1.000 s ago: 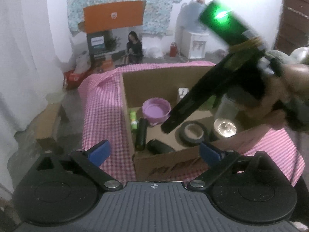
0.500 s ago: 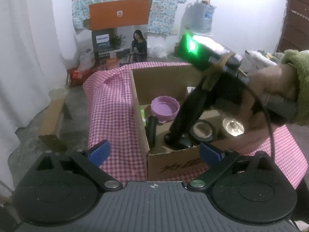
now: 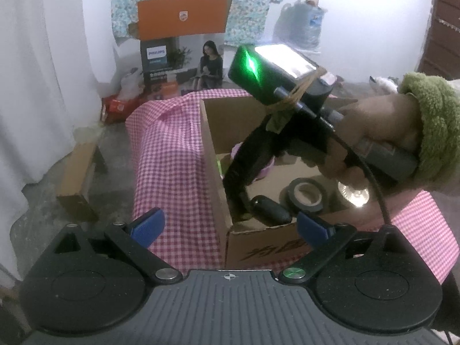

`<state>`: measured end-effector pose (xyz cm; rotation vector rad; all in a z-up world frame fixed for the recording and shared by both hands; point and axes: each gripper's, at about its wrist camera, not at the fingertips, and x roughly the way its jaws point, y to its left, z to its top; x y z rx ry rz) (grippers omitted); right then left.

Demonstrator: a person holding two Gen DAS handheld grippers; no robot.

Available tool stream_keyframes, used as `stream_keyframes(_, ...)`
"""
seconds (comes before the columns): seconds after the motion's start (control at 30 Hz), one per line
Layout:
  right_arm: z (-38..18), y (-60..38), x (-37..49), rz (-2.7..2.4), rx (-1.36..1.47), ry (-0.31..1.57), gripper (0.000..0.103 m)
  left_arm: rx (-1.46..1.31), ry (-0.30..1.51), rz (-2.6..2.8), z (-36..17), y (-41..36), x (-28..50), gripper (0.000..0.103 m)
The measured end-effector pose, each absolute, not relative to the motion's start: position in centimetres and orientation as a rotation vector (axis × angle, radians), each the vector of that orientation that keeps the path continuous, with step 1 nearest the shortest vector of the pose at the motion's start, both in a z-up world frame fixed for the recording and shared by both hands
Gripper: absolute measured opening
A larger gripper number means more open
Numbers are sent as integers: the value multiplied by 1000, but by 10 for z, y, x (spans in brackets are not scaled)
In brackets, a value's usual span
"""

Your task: Organize rigid objects

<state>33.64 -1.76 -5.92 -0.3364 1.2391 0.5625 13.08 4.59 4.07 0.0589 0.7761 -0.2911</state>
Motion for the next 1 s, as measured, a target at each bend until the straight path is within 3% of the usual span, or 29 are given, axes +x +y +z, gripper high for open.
stream_keyframes(0.3,-57,-43,330,576,-228,1280,34,57,769,-301,44,43,129,99)
stream_keyframes(0.7,46,-139,261,561,72,1014,36,47,734,-302,54,39,116,99)
stream_keyframes(0.73,55,-153,248,549,103,979,38,47,729,-306,56,38,114,100)
stream_keyframes(0.8,71,-180,224,521,149,914,51,43,719,-315,59,35,111,100)
stream_keyframes(1.0,113,-255,126,344,199,681,69,42,689,-339,68,20,100,103)
